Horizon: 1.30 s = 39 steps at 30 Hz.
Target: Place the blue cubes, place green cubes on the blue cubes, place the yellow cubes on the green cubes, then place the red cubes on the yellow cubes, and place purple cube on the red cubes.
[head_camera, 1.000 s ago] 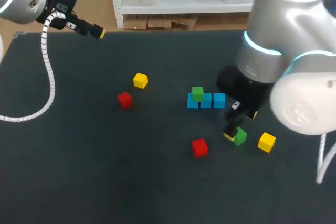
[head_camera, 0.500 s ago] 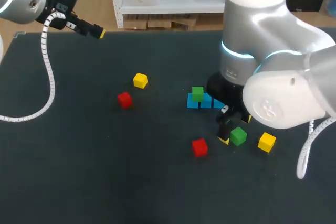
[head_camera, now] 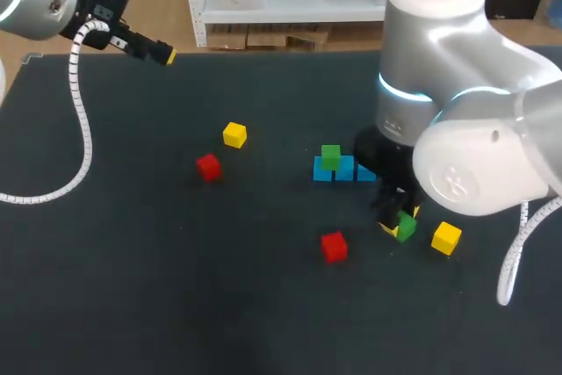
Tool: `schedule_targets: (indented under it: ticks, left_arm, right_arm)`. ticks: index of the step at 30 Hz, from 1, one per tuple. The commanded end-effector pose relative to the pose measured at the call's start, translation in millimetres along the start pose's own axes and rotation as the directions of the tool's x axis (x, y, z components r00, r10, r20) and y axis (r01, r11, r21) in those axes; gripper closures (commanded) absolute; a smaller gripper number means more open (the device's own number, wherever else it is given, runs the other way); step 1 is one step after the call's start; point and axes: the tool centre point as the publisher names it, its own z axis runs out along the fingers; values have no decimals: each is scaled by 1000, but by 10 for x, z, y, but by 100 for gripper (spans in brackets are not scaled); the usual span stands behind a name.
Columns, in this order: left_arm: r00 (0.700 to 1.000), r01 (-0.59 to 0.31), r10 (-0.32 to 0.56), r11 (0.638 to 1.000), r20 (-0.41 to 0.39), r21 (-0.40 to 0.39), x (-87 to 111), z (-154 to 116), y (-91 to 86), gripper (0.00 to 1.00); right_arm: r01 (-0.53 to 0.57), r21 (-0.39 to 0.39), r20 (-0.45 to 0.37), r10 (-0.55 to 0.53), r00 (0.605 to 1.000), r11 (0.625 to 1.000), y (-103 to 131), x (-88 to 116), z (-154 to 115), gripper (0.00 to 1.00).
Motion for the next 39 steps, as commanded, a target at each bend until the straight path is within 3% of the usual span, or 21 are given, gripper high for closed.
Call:
schedule_targets:
  ticks: [1,9,14,26,30,39]
  left_arm:
    - [1000,-1,1,1000,4,4,8,-2,10,0]
    - [1000,-1,1,1000,4,4,8,-2,10,0]
    - [1000,-1,1,1000,4,4,8,-2,10,0]
    - [1000,-1,1,1000,4,4,8,-2,10,0]
    - [1000,-1,1,1000,4,4,8,-2,10,0]
    - [1000,-1,1,1000,4,4,8,-2,10,0]
  right_arm:
    - [-1,6,3,1,1000,1000,2,10,-7,100]
    - [45,-15,54,-44,998,999,-45,86,-181,100]
    - [171,-56,116,-164,980,984,-123,199,-469,100]
    - [484,44,23,-486,874,874,-162,128,-936,100]
    - [531,78,1,-532,847,844,-196,54,-990,100]
    - [501,70,-7,-502,865,863,-236,-18,-1019,100]
